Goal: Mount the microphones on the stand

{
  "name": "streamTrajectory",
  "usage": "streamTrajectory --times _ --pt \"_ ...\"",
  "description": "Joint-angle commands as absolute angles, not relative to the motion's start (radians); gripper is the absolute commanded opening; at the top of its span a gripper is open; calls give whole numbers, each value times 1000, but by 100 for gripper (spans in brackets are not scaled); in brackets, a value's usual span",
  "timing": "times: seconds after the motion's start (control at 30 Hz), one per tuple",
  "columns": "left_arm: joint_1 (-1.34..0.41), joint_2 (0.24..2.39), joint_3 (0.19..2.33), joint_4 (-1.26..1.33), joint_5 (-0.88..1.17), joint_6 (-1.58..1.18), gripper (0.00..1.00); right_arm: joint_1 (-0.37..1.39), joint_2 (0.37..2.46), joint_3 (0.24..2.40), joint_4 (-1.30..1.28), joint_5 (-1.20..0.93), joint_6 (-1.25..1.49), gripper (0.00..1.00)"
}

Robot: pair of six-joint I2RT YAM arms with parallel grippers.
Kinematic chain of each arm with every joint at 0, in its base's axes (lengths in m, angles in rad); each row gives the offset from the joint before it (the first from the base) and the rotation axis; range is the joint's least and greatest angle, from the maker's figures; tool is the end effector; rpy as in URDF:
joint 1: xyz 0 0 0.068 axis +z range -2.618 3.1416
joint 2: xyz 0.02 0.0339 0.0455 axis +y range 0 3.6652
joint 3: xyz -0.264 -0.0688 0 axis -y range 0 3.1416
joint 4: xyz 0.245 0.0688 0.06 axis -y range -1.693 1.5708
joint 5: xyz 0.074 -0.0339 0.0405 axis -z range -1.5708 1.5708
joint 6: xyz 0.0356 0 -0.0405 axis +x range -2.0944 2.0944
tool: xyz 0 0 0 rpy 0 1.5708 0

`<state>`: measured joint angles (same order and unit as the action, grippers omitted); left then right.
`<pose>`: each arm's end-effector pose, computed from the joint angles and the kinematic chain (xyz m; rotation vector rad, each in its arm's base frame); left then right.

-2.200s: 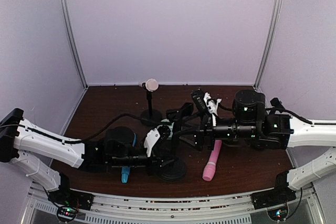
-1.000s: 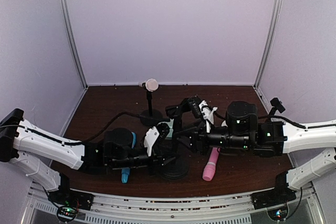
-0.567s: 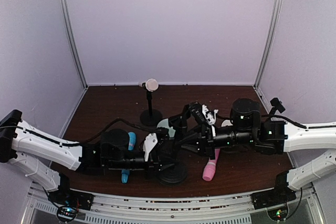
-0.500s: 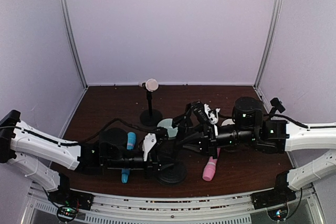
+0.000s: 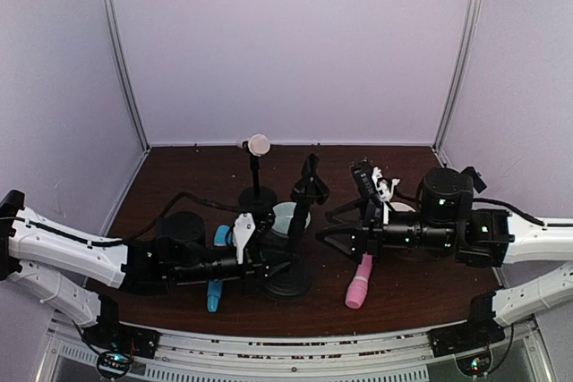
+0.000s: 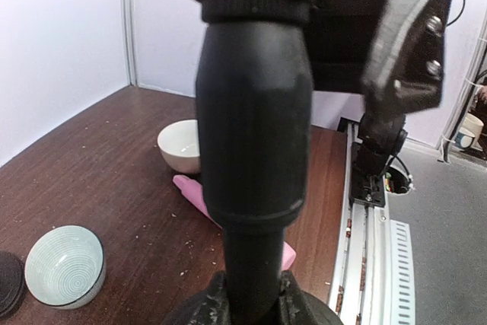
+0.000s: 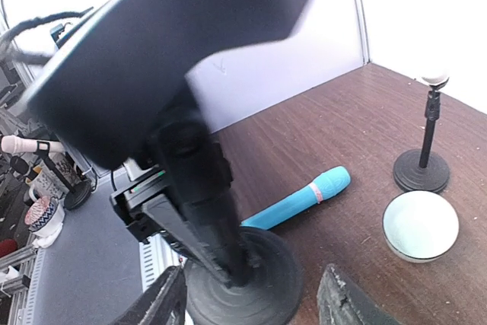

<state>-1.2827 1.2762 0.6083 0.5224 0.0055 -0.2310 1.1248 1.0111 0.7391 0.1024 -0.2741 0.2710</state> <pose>0.0797 -0.2698 0.2456 0.9329 1.5987 -1.1020 0.0943 0.2195 0.3109 -0.9859 1.6347 1.2280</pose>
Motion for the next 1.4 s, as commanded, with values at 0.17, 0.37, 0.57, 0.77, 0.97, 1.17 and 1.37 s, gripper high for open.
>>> streamTrajectory --times 0.17,0.37,0.57,0.77,0.97,1.17,1.37 --pt "-1297 1307 671 650 -73 -278 0 1221 1134 831 170 -35 323 62" --pt "-1308 1315 675 659 -84 -287 0 1233 1153 837 201 41 340 56" --pt "-1310 1317 675 665 -88 -288 0 1233 1183 851 190 28 349 46" --pt "-1310 1322 677 666 -91 -284 0 1233 1207 855 179 8 377 45" --pt "-1311 1322 677 649 -120 -290 0 1233 1199 845 197 6 377 20" --pt "-1312 1346 699 584 -246 -277 39 1233 1192 837 227 8 373 0" --pt "-1312 1411 762 527 -247 -255 37 1233 1188 841 235 18 367 0"
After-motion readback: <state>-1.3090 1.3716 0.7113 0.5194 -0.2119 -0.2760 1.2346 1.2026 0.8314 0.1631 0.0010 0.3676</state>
